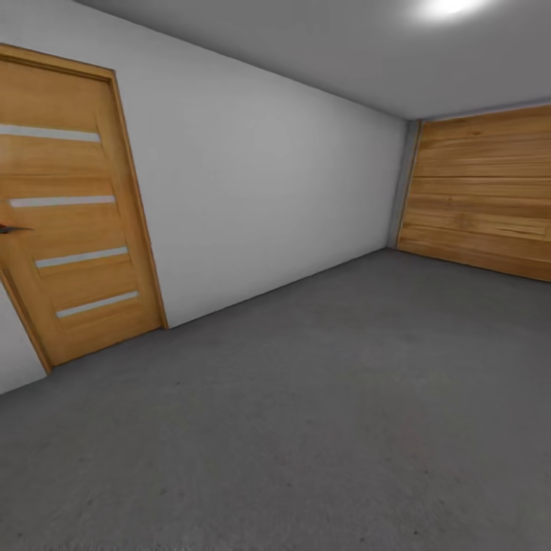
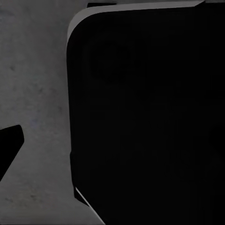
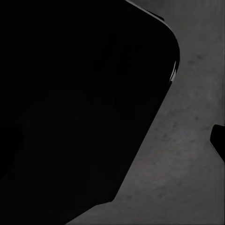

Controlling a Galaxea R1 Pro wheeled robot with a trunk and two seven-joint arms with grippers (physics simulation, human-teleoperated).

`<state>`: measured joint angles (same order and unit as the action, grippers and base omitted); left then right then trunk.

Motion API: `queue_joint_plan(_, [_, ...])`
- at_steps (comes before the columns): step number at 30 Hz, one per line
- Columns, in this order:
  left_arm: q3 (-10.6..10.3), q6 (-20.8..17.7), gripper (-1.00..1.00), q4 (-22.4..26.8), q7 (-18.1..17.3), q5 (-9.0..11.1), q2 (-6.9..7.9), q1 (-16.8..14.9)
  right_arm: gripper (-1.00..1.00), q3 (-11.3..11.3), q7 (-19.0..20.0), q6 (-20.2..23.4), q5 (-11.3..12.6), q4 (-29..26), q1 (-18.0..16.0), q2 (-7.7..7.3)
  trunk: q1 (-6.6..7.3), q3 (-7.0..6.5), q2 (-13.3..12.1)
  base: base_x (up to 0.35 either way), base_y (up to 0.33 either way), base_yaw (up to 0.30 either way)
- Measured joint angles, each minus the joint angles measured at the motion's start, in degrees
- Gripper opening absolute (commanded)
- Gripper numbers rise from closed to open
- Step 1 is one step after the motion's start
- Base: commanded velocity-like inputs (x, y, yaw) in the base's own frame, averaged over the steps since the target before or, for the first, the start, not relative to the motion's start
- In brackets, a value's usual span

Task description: Move the two storage containers from the living room to the garage. In the garage, place one container on the floor and stack the other container on top of it (either order is fine).

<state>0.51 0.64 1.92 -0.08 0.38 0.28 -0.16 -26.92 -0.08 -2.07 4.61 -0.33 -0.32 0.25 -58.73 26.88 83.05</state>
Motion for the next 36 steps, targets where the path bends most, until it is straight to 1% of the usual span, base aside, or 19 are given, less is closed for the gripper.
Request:
queue_joint_plan(23, [0.05, 0.07, 1.00, 0.00, -0.08, 0.01, -0.01, 0.00, 1.00, 0.00, 0.00, 0.00, 0.00, 0.00, 0.00, 0.00, 0.00, 0.00, 0.00, 0.000, 0.000, 0.273])
queue_joint_plan(28, [0.06, 0.04, 1.00, 0.00, -0.08, 0.01, -0.02, 0.00, 1.00, -0.05, 0.00, -0.01, 0.00, 0.00, 0.00, 0.00, 0.01, 0.00, 0.00, 0.072, 0.000, 0.079])
queue_joint_plan(36, [0.00, 0.00, 1.00, 0.01, -0.08, 0.01, -0.09, 0.00, 1.00, -0.08, 0.00, -0.01, 0.00, 0.01, 0.00, 0.00, 0.03, 0.00, 0.01, 0.286, 0.000, 0.008])
